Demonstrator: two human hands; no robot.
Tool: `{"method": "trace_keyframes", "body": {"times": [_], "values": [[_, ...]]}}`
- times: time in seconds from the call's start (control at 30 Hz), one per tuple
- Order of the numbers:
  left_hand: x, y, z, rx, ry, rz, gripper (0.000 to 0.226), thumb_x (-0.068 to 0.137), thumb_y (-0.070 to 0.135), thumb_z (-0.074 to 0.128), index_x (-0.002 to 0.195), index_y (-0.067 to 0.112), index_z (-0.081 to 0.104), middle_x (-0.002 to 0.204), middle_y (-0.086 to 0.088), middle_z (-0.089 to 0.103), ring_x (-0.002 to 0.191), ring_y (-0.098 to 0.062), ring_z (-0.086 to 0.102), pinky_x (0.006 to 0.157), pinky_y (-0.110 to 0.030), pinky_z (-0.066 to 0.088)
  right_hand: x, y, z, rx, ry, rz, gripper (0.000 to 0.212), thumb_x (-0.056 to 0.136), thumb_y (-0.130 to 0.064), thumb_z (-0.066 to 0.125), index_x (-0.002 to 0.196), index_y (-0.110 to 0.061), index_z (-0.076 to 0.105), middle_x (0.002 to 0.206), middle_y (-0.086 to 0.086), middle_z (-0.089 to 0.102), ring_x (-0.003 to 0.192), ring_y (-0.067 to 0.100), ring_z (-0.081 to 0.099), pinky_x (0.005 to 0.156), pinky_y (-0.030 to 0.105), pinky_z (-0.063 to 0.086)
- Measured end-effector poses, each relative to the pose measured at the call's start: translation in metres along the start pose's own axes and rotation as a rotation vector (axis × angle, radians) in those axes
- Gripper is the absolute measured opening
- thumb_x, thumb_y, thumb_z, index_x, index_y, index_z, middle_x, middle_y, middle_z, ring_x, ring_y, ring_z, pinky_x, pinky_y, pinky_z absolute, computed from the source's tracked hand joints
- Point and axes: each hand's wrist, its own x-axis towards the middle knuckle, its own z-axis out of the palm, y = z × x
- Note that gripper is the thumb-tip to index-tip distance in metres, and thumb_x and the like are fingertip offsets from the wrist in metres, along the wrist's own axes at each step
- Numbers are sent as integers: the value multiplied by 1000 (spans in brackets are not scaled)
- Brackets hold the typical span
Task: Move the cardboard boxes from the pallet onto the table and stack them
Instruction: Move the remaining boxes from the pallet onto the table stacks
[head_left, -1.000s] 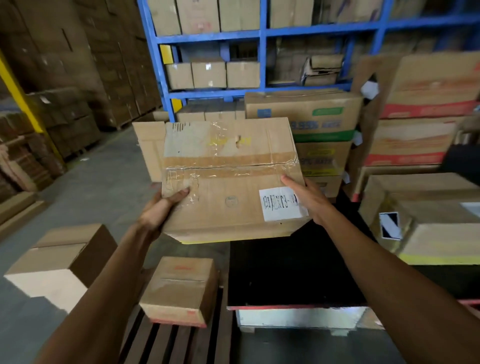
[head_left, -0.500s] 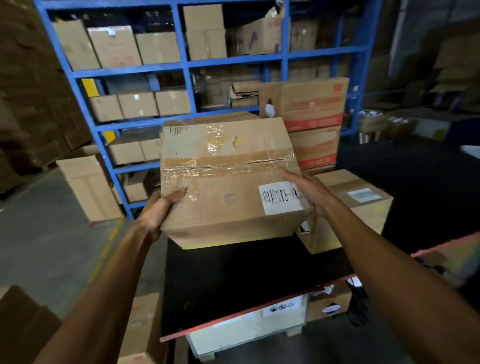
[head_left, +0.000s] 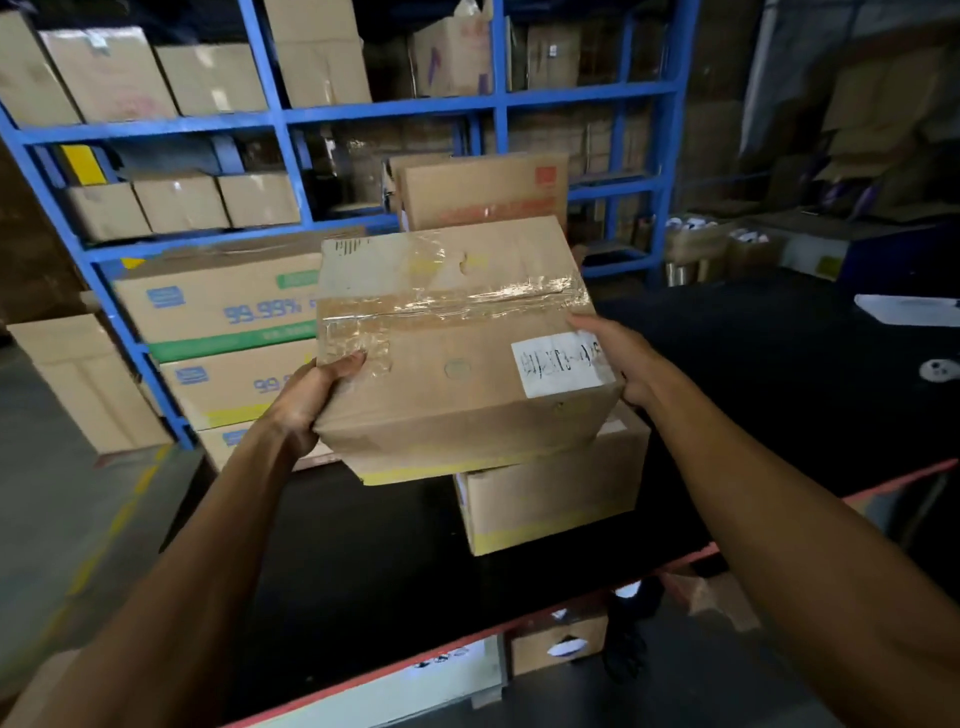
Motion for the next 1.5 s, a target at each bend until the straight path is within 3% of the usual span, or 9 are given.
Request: {"method": "trace_keyframes", "body": {"times": [0.3,0.43,0.57,0.67,0.83,0.93,1.1,1.37,1.5], "values": [[57,-5,107,30,-27,-106,24,91,39,60,101,20,71,87,-1,76,71,-17,69,71,-32,51,78,-10,-104,145,21,77,45,79,-29,59,115,-5,71,114,19,72,109,36,67,103,45,46],[84,-10,131,53,3,-161,21,91,40,59,96,21,69,75,2,75,72,-18,66,73,-33,48,103,-2,-123,206,38,87,34,85,-28,53,102,-6,73,95,15,76,82,29,70,77,34,52],[100,-19,150,91,33,-187,19,94,36,55,90,21,65,61,5,72,47,-9,65,50,-23,45,125,12,-135,185,77,96,28,82,-29,56,88,-9,73,89,12,73,74,26,67,70,32,49],[101,-24,152,75,51,-234,21,92,38,55,98,21,65,73,0,73,54,-15,65,41,-19,45,135,21,-135,208,83,90,38,88,-43,56,97,-11,75,97,11,75,86,27,69,79,36,52],[108,-47,142,-140,124,-241,39,91,59,49,105,28,68,101,0,73,89,-21,65,70,-36,48,133,54,-127,146,121,-40,75,86,-79,36,122,-22,70,117,1,73,110,19,67,98,38,51],[102,-77,145,-248,137,-273,56,87,73,43,111,31,70,119,0,71,104,-26,64,75,-44,52,118,88,-124,70,157,-112,65,94,-70,34,135,-26,59,123,-6,66,109,11,63,93,30,51],[85,-122,158,-304,132,-343,55,93,67,34,109,27,68,121,-6,68,109,-32,62,80,-50,51,112,147,-128,-207,169,-95,58,100,-60,31,148,-27,39,137,3,53,117,20,52,100,38,42],[96,-125,156,-338,121,-283,64,91,71,37,125,25,67,125,-6,69,117,-30,62,101,-54,48,130,156,-127,-197,190,-14,69,92,-73,27,149,-34,32,144,7,49,128,31,50,109,52,40],[92,-131,152,-334,113,-268,62,92,69,37,125,25,67,130,-6,68,120,-29,61,101,-53,49,125,163,-123,-187,240,-35,61,100,-62,27,151,-29,30,145,8,48,128,30,49,109,48,39]]}}
